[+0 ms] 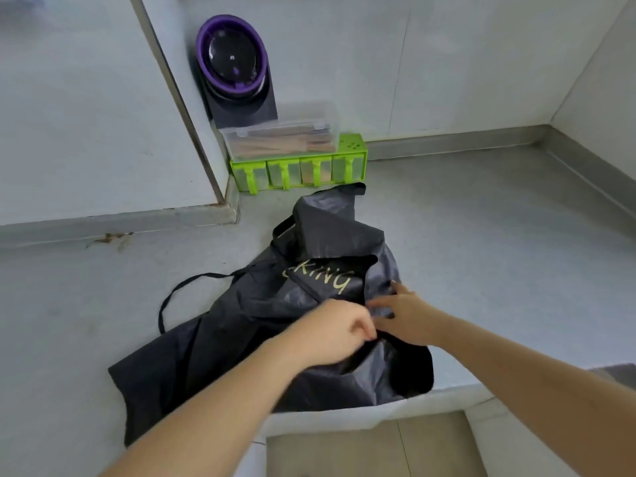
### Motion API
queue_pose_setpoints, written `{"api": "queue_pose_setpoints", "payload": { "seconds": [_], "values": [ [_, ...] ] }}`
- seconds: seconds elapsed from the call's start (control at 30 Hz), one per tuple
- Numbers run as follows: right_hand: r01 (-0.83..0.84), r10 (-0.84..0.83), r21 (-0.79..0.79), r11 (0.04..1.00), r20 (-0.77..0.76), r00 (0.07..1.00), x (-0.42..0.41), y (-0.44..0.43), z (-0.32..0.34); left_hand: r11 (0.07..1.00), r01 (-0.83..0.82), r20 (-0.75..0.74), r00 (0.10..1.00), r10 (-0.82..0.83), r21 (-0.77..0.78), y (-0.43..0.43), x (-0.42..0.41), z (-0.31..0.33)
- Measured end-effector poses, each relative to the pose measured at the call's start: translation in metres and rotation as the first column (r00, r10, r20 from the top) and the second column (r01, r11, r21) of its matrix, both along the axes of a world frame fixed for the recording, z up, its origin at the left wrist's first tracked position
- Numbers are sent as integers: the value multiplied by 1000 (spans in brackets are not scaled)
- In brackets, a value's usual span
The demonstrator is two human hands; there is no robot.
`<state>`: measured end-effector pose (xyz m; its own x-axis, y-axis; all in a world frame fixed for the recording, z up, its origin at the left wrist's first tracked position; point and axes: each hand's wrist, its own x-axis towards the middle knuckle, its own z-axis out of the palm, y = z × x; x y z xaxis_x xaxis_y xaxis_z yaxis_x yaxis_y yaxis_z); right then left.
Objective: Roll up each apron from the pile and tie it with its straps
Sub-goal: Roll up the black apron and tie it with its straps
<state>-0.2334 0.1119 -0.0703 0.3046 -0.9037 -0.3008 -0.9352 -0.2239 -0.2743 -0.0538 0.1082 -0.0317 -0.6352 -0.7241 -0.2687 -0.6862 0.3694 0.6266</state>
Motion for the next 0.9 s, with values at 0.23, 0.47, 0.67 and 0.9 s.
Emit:
{"api": "queue_pose_setpoints", "payload": {
  "seconds": [0.23, 0.47, 0.67, 0.9],
  "values": [
    [333, -329, 44, 942, -76, 941, 35, 10, -31, 915, -333, 281, 877, 389, -227, -61, 90, -49],
    [583, -586, -96, 806, 6, 810, -61, 6, -30, 999, -32, 658, 752, 47, -35, -26, 65, -43],
    [630, -641, -378, 679, 114, 759, -60, 11, -2, 999, 5, 543, 839, 13, -33, -16, 38, -35],
    [113, -114, -213, 970, 6, 993, 12, 3, -26, 788, -550, 177, 777, 604, -278, -54, 76, -60]
  ]
}}
